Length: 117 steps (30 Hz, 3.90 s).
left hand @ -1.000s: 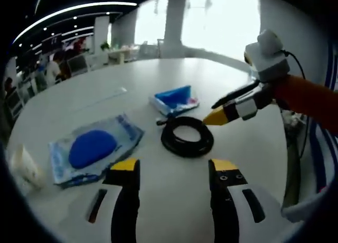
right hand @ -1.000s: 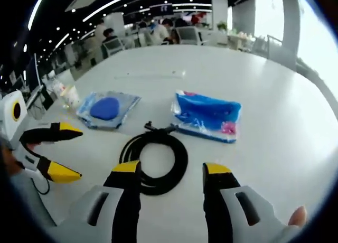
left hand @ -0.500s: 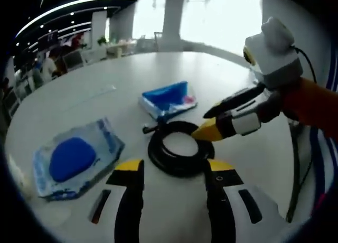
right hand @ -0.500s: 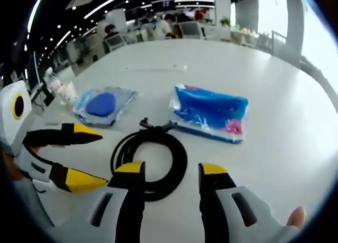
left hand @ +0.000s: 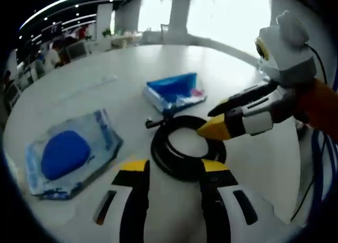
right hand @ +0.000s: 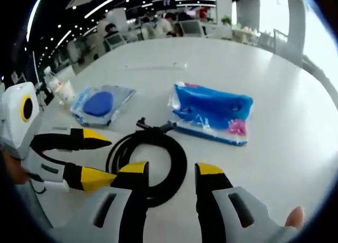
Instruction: Arrange the tabletop items into an orderly group along one side of the table until the central work area is clear of visible clutter.
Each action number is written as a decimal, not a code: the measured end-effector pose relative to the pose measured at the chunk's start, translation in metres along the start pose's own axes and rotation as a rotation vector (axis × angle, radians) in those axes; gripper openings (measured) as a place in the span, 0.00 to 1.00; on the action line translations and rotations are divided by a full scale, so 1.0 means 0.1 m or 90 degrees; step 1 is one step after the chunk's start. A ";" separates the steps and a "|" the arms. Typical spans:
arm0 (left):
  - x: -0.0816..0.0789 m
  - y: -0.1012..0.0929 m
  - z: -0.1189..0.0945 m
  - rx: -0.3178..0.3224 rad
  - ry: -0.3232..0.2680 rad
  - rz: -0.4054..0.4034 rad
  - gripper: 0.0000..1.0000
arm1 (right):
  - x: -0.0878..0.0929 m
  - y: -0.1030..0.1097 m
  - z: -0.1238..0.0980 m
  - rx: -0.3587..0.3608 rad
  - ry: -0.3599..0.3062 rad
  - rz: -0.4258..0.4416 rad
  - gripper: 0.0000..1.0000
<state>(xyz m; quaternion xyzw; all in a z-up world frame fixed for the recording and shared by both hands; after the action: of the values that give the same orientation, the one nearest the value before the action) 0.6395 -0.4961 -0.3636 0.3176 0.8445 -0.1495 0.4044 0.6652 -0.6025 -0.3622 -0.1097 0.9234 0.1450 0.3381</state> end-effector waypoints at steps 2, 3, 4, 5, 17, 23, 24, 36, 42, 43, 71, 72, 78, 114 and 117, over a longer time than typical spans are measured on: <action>0.00 -0.01 0.01 0.002 0.001 -0.001 0.32 | 0.01 0.00 0.01 0.000 0.002 0.002 0.33; 0.00 -0.01 0.01 0.003 0.001 -0.002 0.31 | 0.01 0.00 0.01 0.001 0.003 0.001 0.32; 0.00 -0.01 0.02 0.004 0.001 -0.004 0.30 | 0.02 0.00 0.02 0.002 0.004 0.001 0.32; 0.01 -0.01 0.02 0.003 0.001 -0.004 0.29 | 0.02 0.00 0.03 0.002 0.005 0.001 0.31; 0.05 -0.01 0.07 0.009 0.005 -0.023 0.23 | 0.11 -0.02 0.09 0.013 0.026 0.001 0.23; 0.05 0.01 0.07 0.004 0.005 -0.027 0.20 | 0.10 -0.05 0.09 0.032 0.026 0.003 0.16; 0.05 0.01 0.07 0.003 0.004 -0.028 0.19 | 0.10 -0.06 0.10 0.034 0.026 -0.002 0.14; 0.05 0.04 0.06 -0.009 0.003 -0.033 0.15 | 0.07 -0.06 0.09 0.040 0.020 -0.005 0.08; 0.06 0.05 0.04 -0.013 0.000 -0.033 0.13 | 0.04 -0.04 0.05 0.040 0.010 0.000 0.06; 0.06 0.05 0.03 -0.013 -0.001 -0.032 0.12 | 0.04 -0.03 0.05 0.040 0.010 0.000 0.06; 0.26 -0.09 -0.57 -0.012 -0.005 -0.014 0.10 | 0.26 0.39 -0.34 -0.007 0.005 0.018 0.05; 0.29 -0.09 -0.58 -0.012 -0.002 -0.014 0.10 | 0.28 0.40 -0.34 -0.008 0.007 0.018 0.05; 0.41 -0.09 -0.57 -0.008 0.022 -0.023 0.09 | 0.39 0.45 -0.29 -0.009 0.029 0.018 0.05; 0.22 0.02 -0.61 -0.013 -0.009 -0.003 0.29 | 0.28 0.38 -0.31 0.001 0.006 0.032 0.15; 0.07 0.09 -0.66 -0.020 -0.032 -0.002 0.30 | 0.19 0.36 -0.37 0.000 -0.013 0.036 0.16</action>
<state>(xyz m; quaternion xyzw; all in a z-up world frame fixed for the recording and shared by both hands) 0.6037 -0.4530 -0.3274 0.3062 0.8369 -0.1448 0.4299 0.6184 -0.5837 -0.3411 -0.0823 0.9226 0.1555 0.3432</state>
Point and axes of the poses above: the point that each gripper's makers call its tool centre point, and the gripper's own axes: z roughly forward along the fingers, y roughly to its left, x roughly out of its underside, the point moved 3 cm from there along -z, roughly backward along the fingers, and after that the axes turned 10 degrees about z, right-handed, at the moved point
